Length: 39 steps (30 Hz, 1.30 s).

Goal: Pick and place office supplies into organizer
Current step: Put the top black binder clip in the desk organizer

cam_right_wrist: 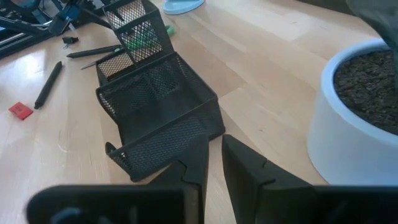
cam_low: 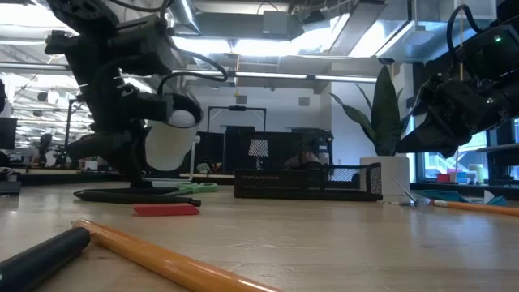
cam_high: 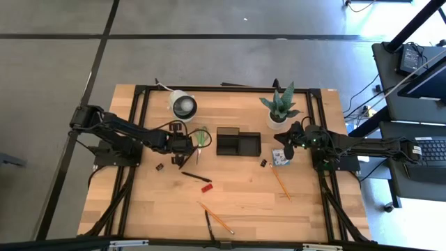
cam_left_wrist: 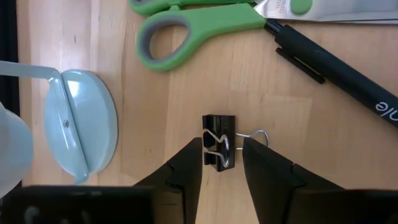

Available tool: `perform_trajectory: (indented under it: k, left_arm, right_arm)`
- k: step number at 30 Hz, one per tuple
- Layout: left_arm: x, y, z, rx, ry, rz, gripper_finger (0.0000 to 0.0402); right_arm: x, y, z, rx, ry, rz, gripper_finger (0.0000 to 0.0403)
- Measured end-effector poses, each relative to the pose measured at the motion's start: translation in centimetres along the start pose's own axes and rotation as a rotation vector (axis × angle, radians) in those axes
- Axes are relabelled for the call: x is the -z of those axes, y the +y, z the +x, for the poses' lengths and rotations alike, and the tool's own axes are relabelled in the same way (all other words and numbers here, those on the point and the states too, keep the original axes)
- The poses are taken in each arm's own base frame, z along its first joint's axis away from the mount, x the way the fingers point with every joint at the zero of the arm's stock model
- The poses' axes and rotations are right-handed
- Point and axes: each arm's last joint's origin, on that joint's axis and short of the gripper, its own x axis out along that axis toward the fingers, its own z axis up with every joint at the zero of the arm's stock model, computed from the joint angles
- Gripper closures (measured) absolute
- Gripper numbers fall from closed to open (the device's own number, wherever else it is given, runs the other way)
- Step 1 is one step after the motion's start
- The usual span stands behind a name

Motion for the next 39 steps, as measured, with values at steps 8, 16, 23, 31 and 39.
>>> perform_trajectory:
  k: [8,16,23,31,39]
  left_arm:
    - [0.0,0.0,0.0,0.0,0.0,-0.001,0.0324]
    - [0.0,0.0,0.0,0.0,0.0,0.062,0.0354]
    - [0.0,0.1,0.0,-0.015,-0.003,0.115,0.0397]
    - [-0.9,0.3,-0.6,-0.024,-0.03,0.094,0.0399]
    - [-5.6,1.4,-3.7,0.077,-0.19,0.011,0.0399]
  right_arm:
    - [0.0,0.0,0.0,0.0,0.0,-0.021,0.0352]
    - [0.0,0.0,0.0,0.007,-0.004,-0.027,0.0352]
    - [0.0,0.0,0.0,0.007,-0.005,-0.048,0.0352]
    - [0.0,0.0,0.0,0.007,-0.005,-0.051,0.0352]
    - [0.0,0.0,0.0,0.007,-0.005,-0.051,0.0352]
